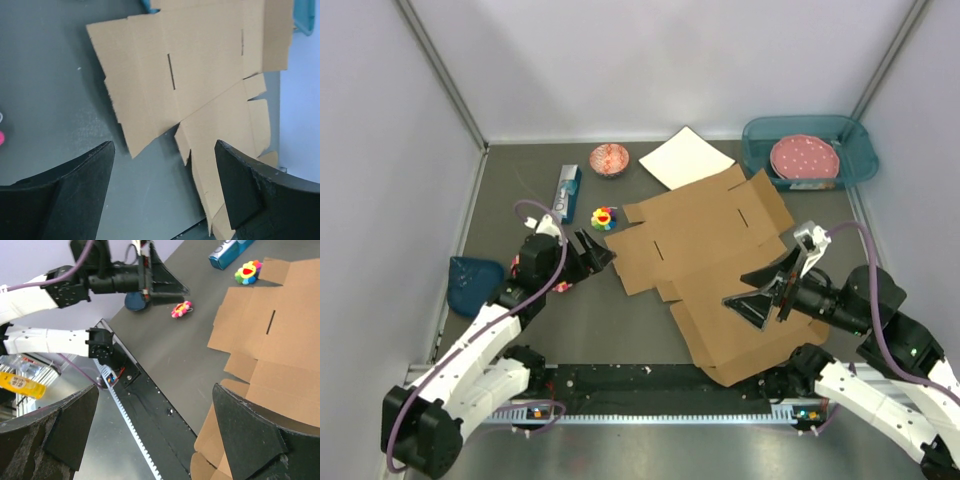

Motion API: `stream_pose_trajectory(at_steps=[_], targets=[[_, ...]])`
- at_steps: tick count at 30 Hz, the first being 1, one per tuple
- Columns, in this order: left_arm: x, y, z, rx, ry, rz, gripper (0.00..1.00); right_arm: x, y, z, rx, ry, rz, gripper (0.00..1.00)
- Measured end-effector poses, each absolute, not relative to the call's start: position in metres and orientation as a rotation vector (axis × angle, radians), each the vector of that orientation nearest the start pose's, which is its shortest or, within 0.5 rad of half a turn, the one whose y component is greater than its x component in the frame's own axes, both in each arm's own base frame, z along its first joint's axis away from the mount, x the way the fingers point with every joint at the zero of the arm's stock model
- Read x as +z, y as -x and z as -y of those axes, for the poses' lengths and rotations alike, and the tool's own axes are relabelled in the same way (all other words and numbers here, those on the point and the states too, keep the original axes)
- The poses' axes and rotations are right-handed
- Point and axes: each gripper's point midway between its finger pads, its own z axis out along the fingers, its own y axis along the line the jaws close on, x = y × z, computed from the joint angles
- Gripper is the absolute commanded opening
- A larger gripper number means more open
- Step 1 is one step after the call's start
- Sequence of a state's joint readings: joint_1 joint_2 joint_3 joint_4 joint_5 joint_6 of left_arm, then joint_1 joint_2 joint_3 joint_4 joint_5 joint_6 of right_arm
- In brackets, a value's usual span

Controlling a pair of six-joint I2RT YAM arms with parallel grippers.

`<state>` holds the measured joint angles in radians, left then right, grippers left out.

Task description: Fold the paper box

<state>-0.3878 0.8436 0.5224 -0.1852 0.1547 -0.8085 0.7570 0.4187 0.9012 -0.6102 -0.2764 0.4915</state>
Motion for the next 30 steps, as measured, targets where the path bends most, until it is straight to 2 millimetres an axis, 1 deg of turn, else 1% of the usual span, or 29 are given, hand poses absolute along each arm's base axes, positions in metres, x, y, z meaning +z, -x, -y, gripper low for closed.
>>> stream_pose_trajectory(at_steps=[3, 5, 7, 8, 10, 11, 15, 18, 23, 26, 30], targets=[[0.163, -0.253, 0.166, -0.892, 0.342, -2.120, 0.88, 0.308, -0.100, -0.179, 1.130, 0.412, -1.787, 0.98], [0.170, -0.252, 0.165, -0.907, 0.340, -2.090, 0.89, 0.304, -0.100, -0.177, 1.126, 0.395, -1.786, 0.98], [0.171, -0.253, 0.166, -0.928, 0.347, -2.064, 0.89, 0.303, -0.101, -0.176, 1.121, 0.382, -1.787, 0.98], [0.169, -0.253, 0.167, -0.940, 0.355, -2.060, 0.91, 0.303, -0.102, -0.176, 1.119, 0.378, -1.786, 0.98], [0.157, -0.250, 0.169, -0.950, 0.376, -2.096, 0.94, 0.304, -0.102, -0.175, 1.116, 0.375, -1.785, 0.97], [0.152, -0.250, 0.170, -0.950, 0.386, -2.117, 0.99, 0.303, -0.103, -0.175, 1.116, 0.374, -1.785, 0.97], [0.138, -0.246, 0.171, -0.940, 0.404, -2.178, 0.99, 0.298, -0.106, -0.177, 1.107, 0.369, -1.796, 0.97], [0.135, -0.246, 0.172, -0.943, 0.401, -2.190, 0.99, 0.293, -0.108, -0.176, 1.095, 0.362, -1.807, 0.97], [0.139, -0.244, 0.178, -0.982, 0.368, -2.189, 0.98, 0.290, -0.112, -0.176, 1.078, 0.348, -1.812, 0.97], [0.140, -0.245, 0.176, -0.979, 0.377, -2.173, 0.96, 0.287, -0.114, -0.175, 1.065, 0.339, -1.822, 0.97], [0.134, -0.246, 0.172, -0.957, 0.418, -2.175, 0.98, 0.285, -0.117, -0.177, 1.056, 0.337, -1.835, 0.97]])
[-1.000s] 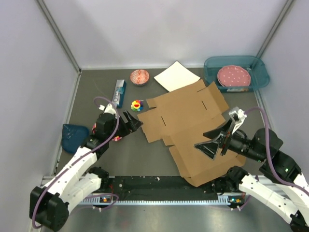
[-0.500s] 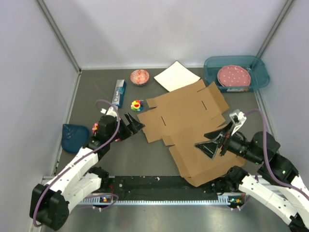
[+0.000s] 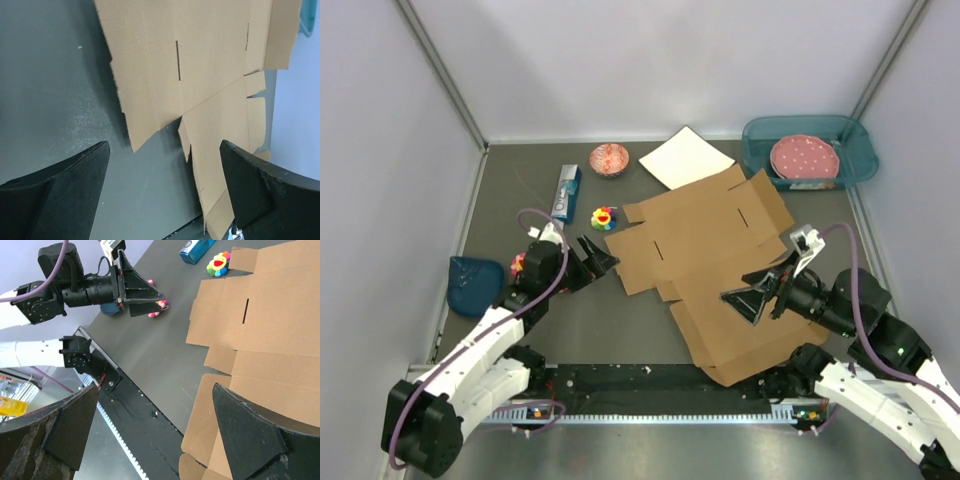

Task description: Fold the paper box

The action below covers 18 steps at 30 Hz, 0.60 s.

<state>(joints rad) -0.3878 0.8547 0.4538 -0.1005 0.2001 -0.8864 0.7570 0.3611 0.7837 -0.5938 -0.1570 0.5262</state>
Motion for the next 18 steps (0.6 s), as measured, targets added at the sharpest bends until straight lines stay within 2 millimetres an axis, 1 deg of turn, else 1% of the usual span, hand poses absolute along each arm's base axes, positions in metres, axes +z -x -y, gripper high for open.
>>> stream_pose_trajectory(at_steps=[4, 7, 9, 13, 18], targets=[[0.125, -0.247, 0.161, -0.905, 0.504, -2.151, 0.99, 0.283, -0.119, -0.177, 1.046, 0.332, -1.843, 0.97], [0.123, -0.248, 0.148, -0.866, 0.594, -2.100, 0.99, 0.283, -0.120, -0.176, 1.038, 0.326, -1.843, 0.97], [0.125, -0.249, 0.142, -0.851, 0.613, -2.071, 0.98, 0.283, -0.121, -0.175, 1.033, 0.320, -1.842, 0.97], [0.124, -0.251, 0.140, -0.838, 0.616, -2.065, 0.96, 0.283, -0.122, -0.175, 1.029, 0.317, -1.842, 0.97], [0.108, -0.246, 0.141, -0.833, 0.619, -2.106, 0.94, 0.283, -0.122, -0.175, 1.026, 0.315, -1.842, 0.98]])
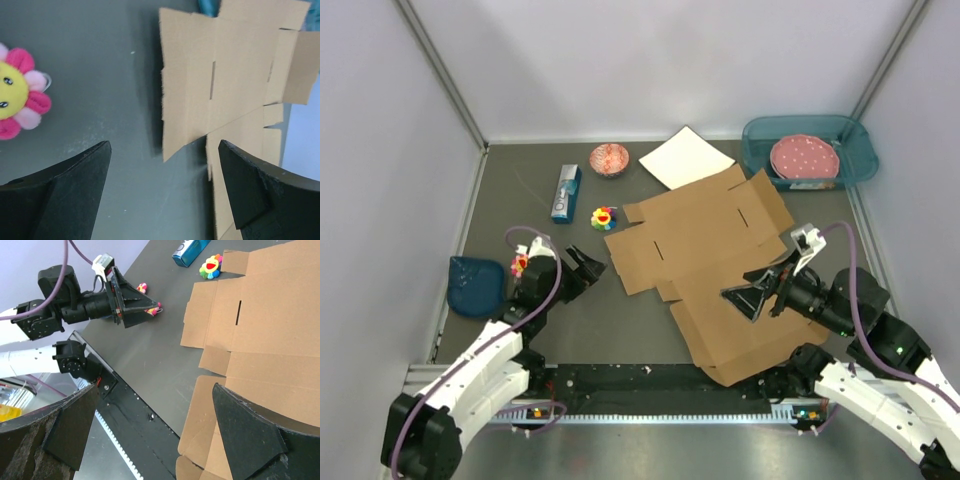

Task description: Fold the paper box

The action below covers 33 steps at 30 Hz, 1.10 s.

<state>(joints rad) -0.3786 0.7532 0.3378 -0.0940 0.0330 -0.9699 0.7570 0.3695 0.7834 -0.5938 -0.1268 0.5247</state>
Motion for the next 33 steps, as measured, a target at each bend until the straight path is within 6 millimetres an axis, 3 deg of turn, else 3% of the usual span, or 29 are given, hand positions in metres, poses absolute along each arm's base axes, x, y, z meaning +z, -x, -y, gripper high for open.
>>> stream_pose_trajectory(at_steps=[6, 10, 17, 20, 24, 25, 29, 33], targets=[[0.069, -0.239, 0.142, -0.825, 0.633, -2.165, 0.90, 0.279, -0.126, -0.178, 1.015, 0.314, -1.866, 0.97], [0.049, -0.241, 0.155, -0.825, 0.615, -2.235, 0.89, 0.275, -0.129, -0.180, 1.007, 0.315, -1.887, 0.97], [0.049, -0.263, 0.194, -0.895, 0.526, -2.240, 0.86, 0.274, -0.130, -0.180, 1.004, 0.313, -1.893, 0.97], [0.049, -0.277, 0.206, -0.918, 0.512, -2.227, 0.79, 0.274, -0.130, -0.180, 1.003, 0.313, -1.893, 0.97], [0.046, -0.292, 0.219, -0.949, 0.500, -2.214, 0.56, 0.273, -0.130, -0.181, 1.001, 0.312, -1.899, 0.97], [0.044, -0.292, 0.220, -0.950, 0.498, -2.217, 0.39, 0.273, -0.131, -0.181, 1.001, 0.312, -1.900, 0.97], [0.035, -0.291, 0.221, -0.940, 0.468, -2.240, 0.10, 0.273, -0.131, -0.181, 0.999, 0.310, -1.901, 0.97], [0.038, -0.291, 0.225, -0.962, 0.427, -2.239, 0.00, 0.273, -0.131, -0.181, 0.998, 0.307, -1.902, 0.96]])
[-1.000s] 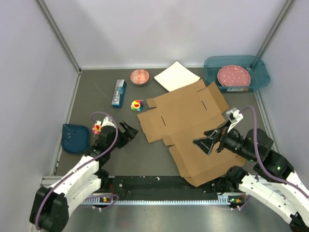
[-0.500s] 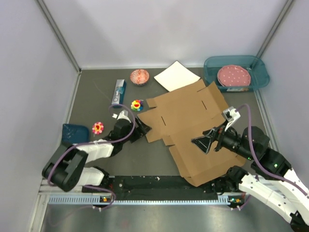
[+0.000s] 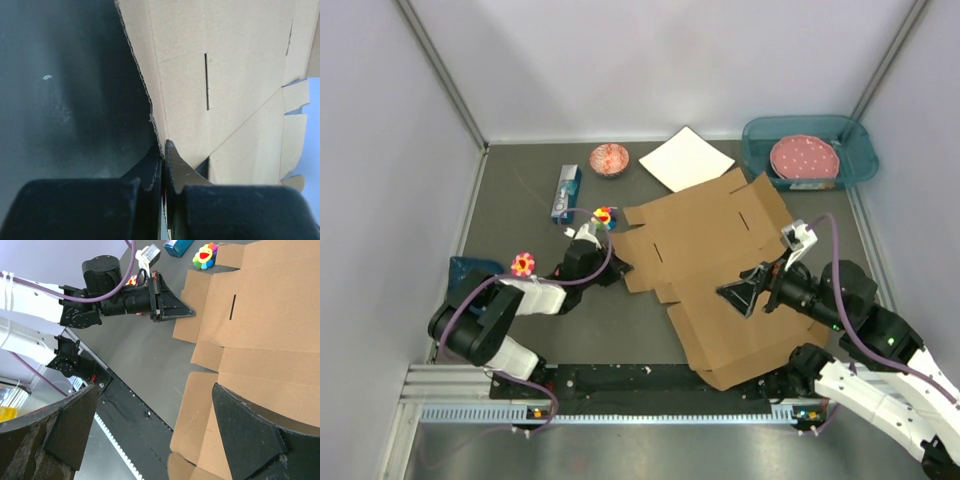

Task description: Fold the paper box

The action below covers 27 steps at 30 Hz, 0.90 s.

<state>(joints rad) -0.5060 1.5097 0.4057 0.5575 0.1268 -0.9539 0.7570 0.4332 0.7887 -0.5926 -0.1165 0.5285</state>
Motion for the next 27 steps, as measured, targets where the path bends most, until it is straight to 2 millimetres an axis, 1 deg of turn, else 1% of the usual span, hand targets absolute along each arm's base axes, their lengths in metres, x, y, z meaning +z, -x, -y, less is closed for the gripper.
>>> stream_pose_trajectory(at_steps=[3, 5, 6, 8, 10, 11, 12, 16, 18, 19, 21, 22, 24, 26, 27], targets=[[0.049, -0.289, 0.227, -0.974, 0.374, -2.231, 0.00, 0.277, -0.131, -0.180, 0.995, 0.305, -1.904, 0.96], [0.065, -0.286, 0.227, -0.983, 0.316, -2.220, 0.00, 0.286, -0.130, -0.177, 0.989, 0.303, -1.891, 0.97], [0.079, -0.284, 0.229, -0.991, 0.275, -2.207, 0.00, 0.294, -0.129, -0.174, 0.986, 0.303, -1.876, 0.97], [0.116, -0.284, 0.232, -1.011, 0.181, -2.153, 0.00, 0.313, -0.127, -0.169, 0.985, 0.301, -1.835, 0.97], [0.159, -0.285, 0.235, -1.023, 0.089, -2.083, 0.00, 0.338, -0.124, -0.164, 0.990, 0.300, -1.773, 0.97], [0.187, -0.285, 0.235, -1.024, 0.032, -2.037, 0.00, 0.350, -0.122, -0.161, 0.994, 0.299, -1.741, 0.97], [0.214, -0.283, 0.235, -1.027, -0.017, -1.987, 0.00, 0.367, -0.118, -0.157, 1.003, 0.301, -1.695, 0.97], [0.306, -0.266, 0.224, -1.009, -0.164, -1.808, 0.00, 0.388, -0.112, -0.152, 1.017, 0.306, -1.639, 0.97], [0.341, -0.258, 0.216, -0.982, -0.225, -1.750, 0.00, 0.391, -0.110, -0.152, 1.024, 0.311, -1.633, 0.97], [0.353, -0.256, 0.214, -0.972, -0.244, -1.733, 0.00, 0.391, -0.110, -0.153, 1.028, 0.314, -1.632, 0.97], [0.371, -0.252, 0.211, -0.965, -0.296, -1.718, 0.00, 0.389, -0.108, -0.154, 1.034, 0.323, -1.638, 0.97], [0.375, -0.252, 0.211, -0.970, -0.316, -1.720, 0.00, 0.389, -0.107, -0.154, 1.037, 0.326, -1.642, 0.97], [0.370, -0.253, 0.211, -0.999, -0.359, -1.743, 0.00, 0.388, -0.106, -0.155, 1.044, 0.333, -1.647, 0.97], [0.353, -0.250, 0.217, -1.074, -0.411, -1.800, 0.00, 0.387, -0.104, -0.155, 1.049, 0.339, -1.650, 0.97], [0.346, -0.253, 0.216, -1.089, -0.408, -1.820, 0.00, 0.387, -0.103, -0.155, 1.054, 0.341, -1.650, 0.97]])
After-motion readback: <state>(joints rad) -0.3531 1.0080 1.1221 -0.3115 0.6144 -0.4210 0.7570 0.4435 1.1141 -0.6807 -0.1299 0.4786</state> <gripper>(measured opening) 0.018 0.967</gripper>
